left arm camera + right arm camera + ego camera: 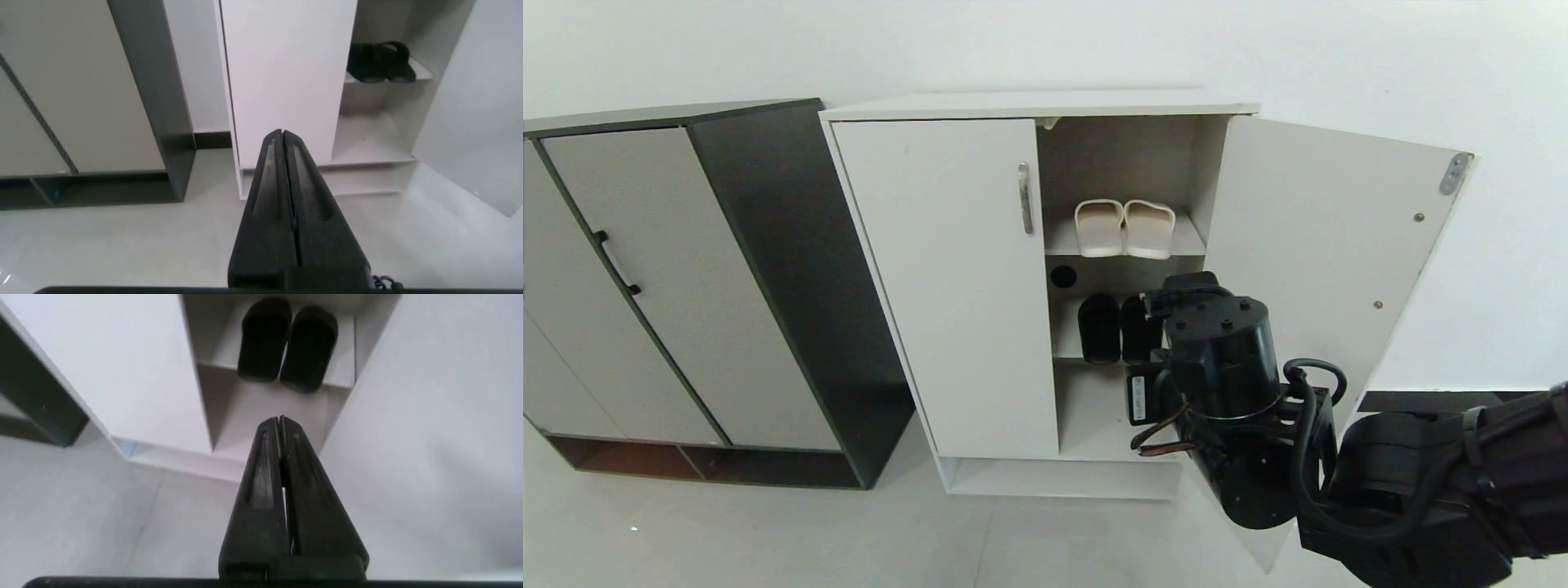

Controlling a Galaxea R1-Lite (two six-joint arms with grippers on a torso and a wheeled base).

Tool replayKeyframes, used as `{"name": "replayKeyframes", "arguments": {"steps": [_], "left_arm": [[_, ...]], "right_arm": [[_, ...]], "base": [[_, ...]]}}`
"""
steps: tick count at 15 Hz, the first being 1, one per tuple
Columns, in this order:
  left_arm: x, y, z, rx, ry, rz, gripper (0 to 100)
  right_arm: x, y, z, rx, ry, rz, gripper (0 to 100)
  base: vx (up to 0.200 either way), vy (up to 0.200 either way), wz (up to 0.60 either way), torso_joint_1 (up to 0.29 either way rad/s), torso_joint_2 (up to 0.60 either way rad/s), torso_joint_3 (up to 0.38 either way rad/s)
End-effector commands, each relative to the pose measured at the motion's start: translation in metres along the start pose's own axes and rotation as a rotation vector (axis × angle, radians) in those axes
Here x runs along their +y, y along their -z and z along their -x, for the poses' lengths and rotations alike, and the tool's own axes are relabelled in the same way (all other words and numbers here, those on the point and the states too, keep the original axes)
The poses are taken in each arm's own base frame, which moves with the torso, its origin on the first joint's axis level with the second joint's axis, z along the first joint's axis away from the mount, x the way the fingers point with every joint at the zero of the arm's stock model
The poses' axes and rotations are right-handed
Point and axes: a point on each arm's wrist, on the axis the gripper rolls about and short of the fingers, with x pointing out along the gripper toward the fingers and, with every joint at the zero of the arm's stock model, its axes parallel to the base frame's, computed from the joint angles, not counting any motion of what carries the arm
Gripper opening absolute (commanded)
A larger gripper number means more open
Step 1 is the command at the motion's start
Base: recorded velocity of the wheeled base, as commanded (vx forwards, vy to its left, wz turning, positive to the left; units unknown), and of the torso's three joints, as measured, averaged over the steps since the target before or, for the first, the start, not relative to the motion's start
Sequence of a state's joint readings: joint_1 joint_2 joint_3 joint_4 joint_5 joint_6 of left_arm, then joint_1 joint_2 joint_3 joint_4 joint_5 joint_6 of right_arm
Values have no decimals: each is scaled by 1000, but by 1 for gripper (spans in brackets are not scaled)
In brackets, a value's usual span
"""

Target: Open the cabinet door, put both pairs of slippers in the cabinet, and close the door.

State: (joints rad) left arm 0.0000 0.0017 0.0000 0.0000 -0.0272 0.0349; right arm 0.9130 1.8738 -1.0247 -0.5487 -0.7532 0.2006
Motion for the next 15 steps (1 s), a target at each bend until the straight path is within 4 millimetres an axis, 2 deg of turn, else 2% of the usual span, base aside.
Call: {"name": "replayKeyframes", "arguments": {"steps": [1,15], "left_arm": [[0,0,0,0,0,0,0],[0,0,0,0,0,7,0]], "right_arm": [[0,3,-1,8,2,9,0],[1,9,-3,24,2,25,0]], "base": [[0,0,0,0,0,0],[0,0,0,0,0,0]]}}
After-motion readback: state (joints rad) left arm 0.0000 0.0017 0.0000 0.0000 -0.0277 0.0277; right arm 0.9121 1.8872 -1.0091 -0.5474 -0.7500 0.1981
